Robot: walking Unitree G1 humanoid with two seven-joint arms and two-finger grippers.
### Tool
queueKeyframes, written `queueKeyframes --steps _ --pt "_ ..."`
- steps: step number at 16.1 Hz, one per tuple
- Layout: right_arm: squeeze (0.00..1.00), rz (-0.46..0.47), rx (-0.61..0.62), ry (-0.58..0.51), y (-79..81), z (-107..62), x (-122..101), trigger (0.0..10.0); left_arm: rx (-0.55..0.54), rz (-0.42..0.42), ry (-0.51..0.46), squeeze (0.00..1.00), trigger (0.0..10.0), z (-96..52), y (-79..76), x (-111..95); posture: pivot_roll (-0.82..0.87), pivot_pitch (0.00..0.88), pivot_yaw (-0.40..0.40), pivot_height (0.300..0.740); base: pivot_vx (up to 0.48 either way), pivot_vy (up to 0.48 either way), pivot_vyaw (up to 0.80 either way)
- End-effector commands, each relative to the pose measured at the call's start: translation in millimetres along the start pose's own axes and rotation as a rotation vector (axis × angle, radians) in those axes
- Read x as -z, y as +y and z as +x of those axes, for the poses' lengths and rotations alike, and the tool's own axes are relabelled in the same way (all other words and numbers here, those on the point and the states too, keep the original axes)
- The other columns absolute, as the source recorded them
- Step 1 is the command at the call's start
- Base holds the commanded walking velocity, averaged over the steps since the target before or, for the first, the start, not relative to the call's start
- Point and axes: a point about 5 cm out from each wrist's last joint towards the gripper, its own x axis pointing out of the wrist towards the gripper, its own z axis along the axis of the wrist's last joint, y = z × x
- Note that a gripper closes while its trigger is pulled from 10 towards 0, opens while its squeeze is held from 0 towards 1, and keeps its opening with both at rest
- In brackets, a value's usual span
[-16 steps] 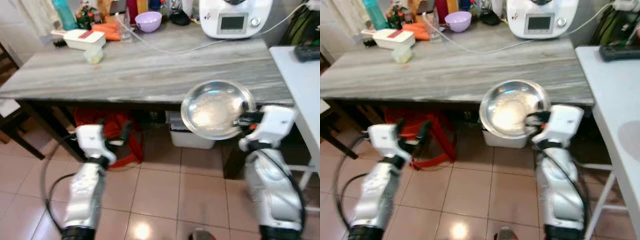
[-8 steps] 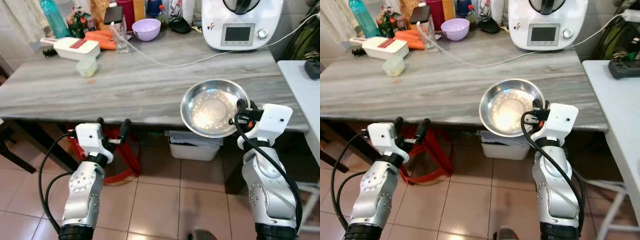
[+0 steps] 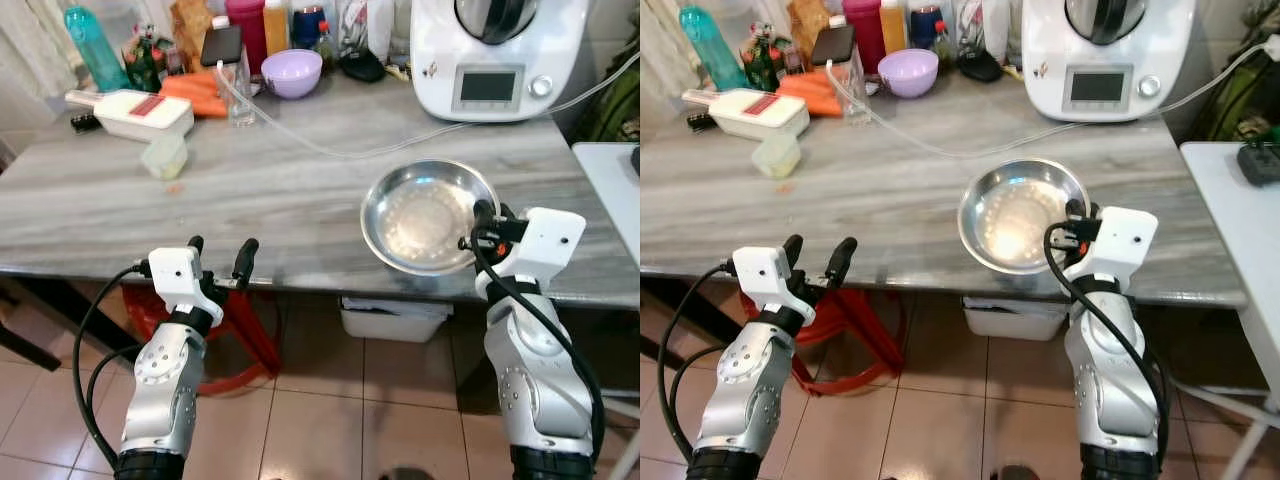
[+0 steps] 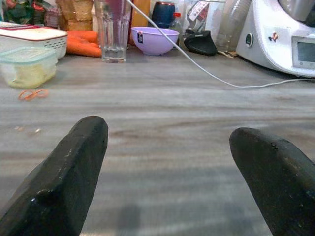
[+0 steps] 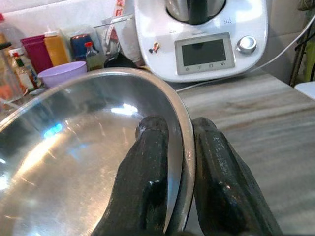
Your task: Setting the table
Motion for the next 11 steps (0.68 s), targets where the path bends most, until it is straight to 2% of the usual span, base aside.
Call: queueKeyframes --steps 1,2,7,11 --pt "0.00 0.002 0.002 0.021 -2.5 -0.1 3.5 10.0 -0.001 0.006 0.010 0.00 10.0 -1.8 -0.2 1.3 -0.13 0.136 0.090 0.740 0.000 0.000 0.00" --pt "0.00 0.006 0.001 0.030 -1.8 0.0 5.4 10.0 0.013 0.035 0.017 0.00 10.0 -4.0 1.2 1.7 -0.13 0.136 0.090 0.740 0.000 0.000 0.00" --pt "0.00 0.049 0.021 0.087 -3.3 6.9 16.4 10.0 0.072 0.068 0.016 0.00 10.0 -11.8 2.0 -0.5 -0.10 0.137 0.095 0.740 0.000 0.000 0.00" --pt "0.00 0.075 0.019 0.127 1.6 20.6 25.0 10.0 0.248 0.068 0.046 0.00 10.0 -23.2 -3.4 -0.5 -0.08 0.131 0.102 0.740 0.000 0.000 0.00"
